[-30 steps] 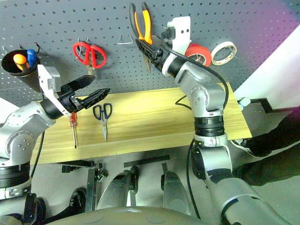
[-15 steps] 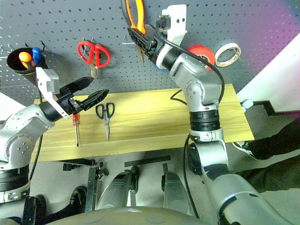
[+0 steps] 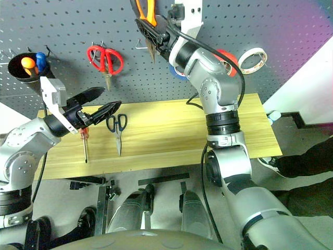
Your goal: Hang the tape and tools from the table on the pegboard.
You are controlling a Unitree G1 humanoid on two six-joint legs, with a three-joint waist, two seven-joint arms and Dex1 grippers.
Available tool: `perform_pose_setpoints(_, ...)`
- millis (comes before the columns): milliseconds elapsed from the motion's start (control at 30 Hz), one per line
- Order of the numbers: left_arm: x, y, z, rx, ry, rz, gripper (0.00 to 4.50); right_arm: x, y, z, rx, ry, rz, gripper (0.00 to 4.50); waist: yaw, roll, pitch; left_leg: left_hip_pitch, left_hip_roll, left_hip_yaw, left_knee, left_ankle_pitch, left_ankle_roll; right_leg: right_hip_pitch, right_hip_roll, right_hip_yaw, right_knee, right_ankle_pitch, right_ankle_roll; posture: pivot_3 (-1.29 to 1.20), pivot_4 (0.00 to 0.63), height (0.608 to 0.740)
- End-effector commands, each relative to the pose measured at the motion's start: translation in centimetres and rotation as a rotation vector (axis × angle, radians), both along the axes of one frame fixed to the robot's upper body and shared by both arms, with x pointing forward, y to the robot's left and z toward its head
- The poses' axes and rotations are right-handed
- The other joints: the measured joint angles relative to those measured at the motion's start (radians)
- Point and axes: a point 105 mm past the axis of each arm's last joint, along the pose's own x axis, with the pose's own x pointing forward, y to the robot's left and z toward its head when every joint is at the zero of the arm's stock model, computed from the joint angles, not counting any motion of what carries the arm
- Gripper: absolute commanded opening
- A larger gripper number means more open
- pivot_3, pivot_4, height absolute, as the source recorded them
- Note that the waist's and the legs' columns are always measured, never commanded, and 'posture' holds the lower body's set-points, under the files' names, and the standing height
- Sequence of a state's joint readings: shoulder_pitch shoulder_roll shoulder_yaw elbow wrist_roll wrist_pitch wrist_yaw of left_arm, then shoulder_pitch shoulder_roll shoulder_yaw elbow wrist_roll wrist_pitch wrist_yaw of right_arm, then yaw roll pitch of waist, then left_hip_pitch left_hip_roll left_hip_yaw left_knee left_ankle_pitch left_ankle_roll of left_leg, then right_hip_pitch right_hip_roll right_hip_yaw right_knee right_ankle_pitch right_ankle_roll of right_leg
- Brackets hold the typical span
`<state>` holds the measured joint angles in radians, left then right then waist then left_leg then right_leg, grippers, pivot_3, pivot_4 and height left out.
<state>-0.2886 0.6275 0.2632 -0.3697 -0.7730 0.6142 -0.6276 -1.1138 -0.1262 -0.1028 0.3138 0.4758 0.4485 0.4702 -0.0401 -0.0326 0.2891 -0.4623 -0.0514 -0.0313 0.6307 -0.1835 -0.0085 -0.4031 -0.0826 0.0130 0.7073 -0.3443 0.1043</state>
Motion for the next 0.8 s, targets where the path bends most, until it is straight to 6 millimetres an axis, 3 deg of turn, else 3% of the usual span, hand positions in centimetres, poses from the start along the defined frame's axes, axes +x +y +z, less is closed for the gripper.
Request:
perform_pose_setpoints(33, -0.7, 0.1, 1.8, 0.008, -0.085, 0.015, 4.50, -0.5, 0.0, 3.0, 0.074, -0.086, -0.011, 2.09, 0.001, 0.000, 0.000, 0.000, 0.000, 0.000, 0.000, 0.000, 0.000, 0.000, 0.000, 0.000, 0.000, 0.000, 0.000, 0.06, 0.213, 0.740)
perform_pose_setpoints(300, -1.2, -0.8, 3.8, -0.011, -0.162, 0.022, 4.50, 0.1, 0.6, 3.3, 0.106, -0.094, -0.016, 2.09, 0.002, 0.000, 0.000, 0.000, 0.000, 0.000, 0.001, 0.000, 0.000, 0.000, 0.000, 0.000, 0.002, 0.000, 0.000, 0.08, 0.211, 0.740)
perform_pose_setpoints(800, -2.5, -0.8, 4.1, -0.029, -0.201, 0.068, 4.50, 0.9, 0.6, 4.7, 0.089, -0.140, -0.023, 2.09, 0.014, 0.000, 0.000, 0.001, 0.000, 0.000, 0.000, 0.000, -0.001, -0.001, 0.001, 0.000, 0.002, 0.000, 0.000, 0.12, 0.188, 0.740)
